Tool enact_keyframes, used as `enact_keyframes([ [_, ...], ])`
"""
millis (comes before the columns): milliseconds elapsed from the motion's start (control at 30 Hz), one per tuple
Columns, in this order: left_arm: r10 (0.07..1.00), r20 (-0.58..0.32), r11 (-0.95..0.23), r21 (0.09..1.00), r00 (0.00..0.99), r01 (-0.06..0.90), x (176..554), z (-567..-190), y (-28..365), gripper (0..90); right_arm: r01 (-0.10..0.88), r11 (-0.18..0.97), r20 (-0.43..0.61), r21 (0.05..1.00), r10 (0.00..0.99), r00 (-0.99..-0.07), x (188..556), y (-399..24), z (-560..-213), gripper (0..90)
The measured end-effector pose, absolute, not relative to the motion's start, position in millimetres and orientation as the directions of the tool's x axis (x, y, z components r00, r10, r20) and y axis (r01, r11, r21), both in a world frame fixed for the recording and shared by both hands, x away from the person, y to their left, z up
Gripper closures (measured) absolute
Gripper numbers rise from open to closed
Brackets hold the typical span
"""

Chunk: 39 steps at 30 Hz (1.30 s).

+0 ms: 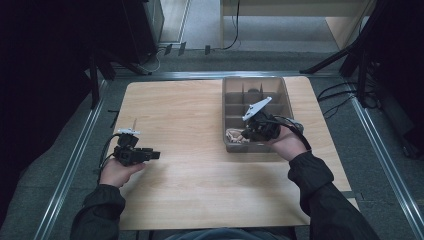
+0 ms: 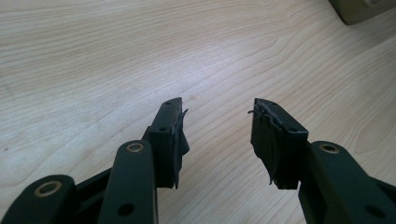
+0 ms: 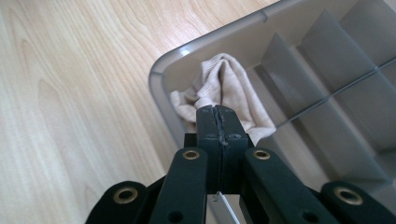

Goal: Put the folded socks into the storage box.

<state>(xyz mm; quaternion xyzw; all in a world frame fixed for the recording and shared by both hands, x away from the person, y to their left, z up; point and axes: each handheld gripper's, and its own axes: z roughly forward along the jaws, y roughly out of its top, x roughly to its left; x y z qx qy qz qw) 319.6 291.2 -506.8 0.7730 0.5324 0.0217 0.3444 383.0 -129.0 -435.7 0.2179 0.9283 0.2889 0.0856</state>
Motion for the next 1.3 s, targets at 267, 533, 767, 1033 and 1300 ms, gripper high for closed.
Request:
enact_keyframes([
  [267,0.829,-0.327,-0.217,0.559,0.453,0.801,324,-507,283,52.1,0.364,0.723,-0.02,0.587,0.462,-0.887,365,-136,-437,87.1],
  [533,0.819,-0.315,-0.249,0.559,0.48,0.791,324,-508,274,48.7,0.358,0.71,-0.008,0.606,0.456,-0.89,349,-137,-439,83.5],
  [767,0.808,-0.319,-0.264,0.555,0.496,0.788,323,-508,267,46.7,0.348,0.703,-0.002,0.621,0.446,-0.895,334,-136,-445,75.7],
  [1033,0.801,-0.31,-0.282,0.559,0.512,0.78,321,-507,261,44.6,0.344,0.681,0.006,0.646,0.446,-0.895,324,-138,-460,69.8],
  [1300,0.8,-0.302,-0.289,0.563,0.518,0.774,322,-508,262,43.4,0.354,0.655,0.036,0.667,0.447,-0.894,321,-139,-473,58.4],
])
